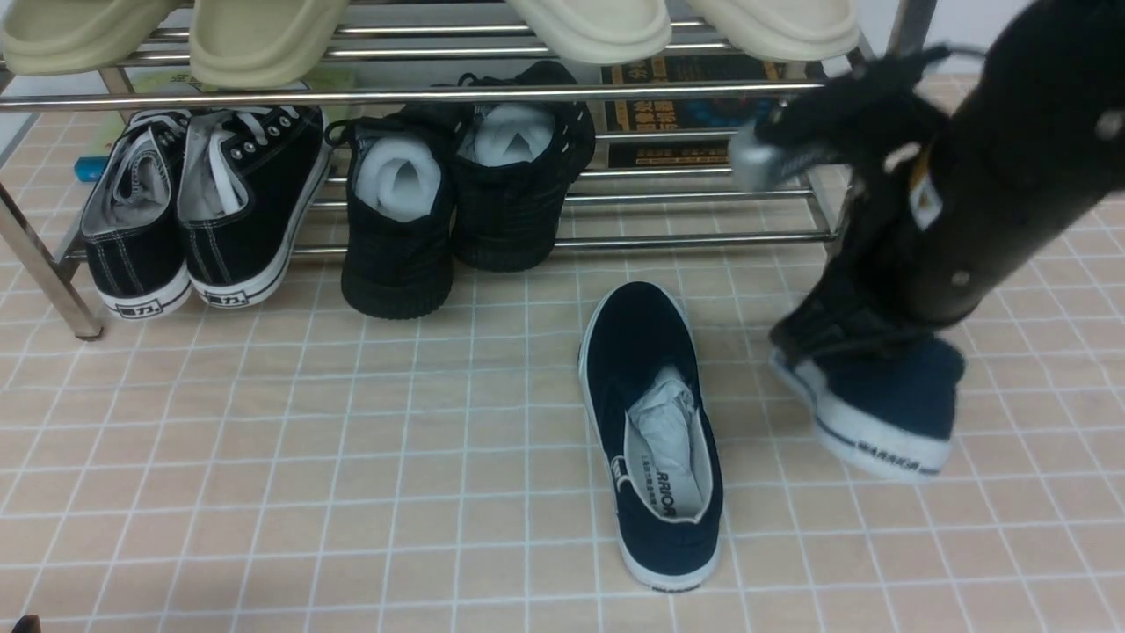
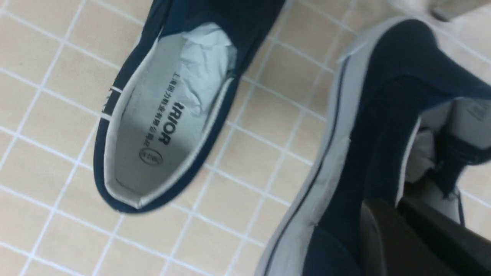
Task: Take the shoes off the shelf from the light coffee tablecloth by hand.
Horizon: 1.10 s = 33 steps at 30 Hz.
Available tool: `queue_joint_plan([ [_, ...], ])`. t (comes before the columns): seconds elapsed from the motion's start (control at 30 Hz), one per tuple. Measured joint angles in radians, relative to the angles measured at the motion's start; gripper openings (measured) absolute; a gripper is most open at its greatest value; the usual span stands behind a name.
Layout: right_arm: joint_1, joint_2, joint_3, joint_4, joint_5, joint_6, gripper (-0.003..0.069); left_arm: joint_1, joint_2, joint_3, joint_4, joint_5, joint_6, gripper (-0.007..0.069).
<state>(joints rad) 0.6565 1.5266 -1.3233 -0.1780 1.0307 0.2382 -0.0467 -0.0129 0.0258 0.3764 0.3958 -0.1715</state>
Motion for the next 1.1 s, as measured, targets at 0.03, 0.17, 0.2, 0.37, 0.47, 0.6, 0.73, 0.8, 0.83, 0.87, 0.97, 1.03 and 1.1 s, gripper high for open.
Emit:
queue_joint_plan([
  [0.03, 0.000, 0.000, 0.010, 0.004, -0.015, 0.000, 0.0031, 0.000, 0.000, 0.000, 0.000, 0.000, 0.000, 0.0239],
  [0.17, 0.004, -0.002, 0.051, -0.015, -0.131, 0.000, 0.0031, 0.000, 0.000, 0.000, 0.000, 0.000, 0.000, 0.0239],
  [0.2, 0.004, -0.002, 0.051, -0.027, -0.143, 0.000, 0.0031, 0.000, 0.000, 0.000, 0.000, 0.000, 0.000, 0.0239],
  [0.37, 0.004, -0.003, 0.042, -0.078, -0.177, -0.001, 0.0031, 0.000, 0.000, 0.000, 0.000, 0.000, 0.000, 0.0239],
  [0.47, 0.004, -0.003, 0.029, -0.096, -0.167, -0.020, 0.0031, 0.000, 0.000, 0.000, 0.000, 0.000, 0.000, 0.0239],
  [0.6, 0.003, 0.000, -0.013, -0.101, -0.141, -0.029, 0.0031, 0.000, 0.000, 0.000, 0.000, 0.000, 0.000, 0.0239],
  [0.73, 0.003, 0.000, -0.067, -0.105, -0.136, -0.056, 0.0031, 0.000, 0.000, 0.000, 0.000, 0.000, 0.000, 0.0239],
  [0.8, 0.003, 0.000, -0.075, -0.105, -0.135, -0.063, 0.0031, 0.000, 0.000, 0.000, 0.000, 0.000, 0.000, 0.0239],
  [0.83, 0.003, 0.000, -0.078, -0.105, -0.130, -0.064, 0.0031, 0.000, 0.000, 0.000, 0.000, 0.000, 0.000, 0.0239],
  [0.87, 0.003, 0.000, -0.078, -0.104, -0.123, -0.065, 0.0031, 0.000, 0.000, 0.000, 0.000, 0.000, 0.000, 0.0239],
  [0.97, 0.003, 0.007, -0.078, -0.102, -0.099, -0.068, 0.0031, 0.000, 0.000, 0.000, 0.000, 0.000, 0.000, 0.0239],
  [1.03, 0.003, 0.021, -0.076, -0.094, -0.095, -0.070, 0.0031, 0.000, 0.000, 0.000, 0.000, 0.000, 0.000, 0.0239],
  [1.1, 0.006, 0.035, -0.076, -0.083, -0.090, -0.071, 0.0031, 0.000, 0.000, 0.000, 0.000, 0.000, 0.000, 0.0239],
])
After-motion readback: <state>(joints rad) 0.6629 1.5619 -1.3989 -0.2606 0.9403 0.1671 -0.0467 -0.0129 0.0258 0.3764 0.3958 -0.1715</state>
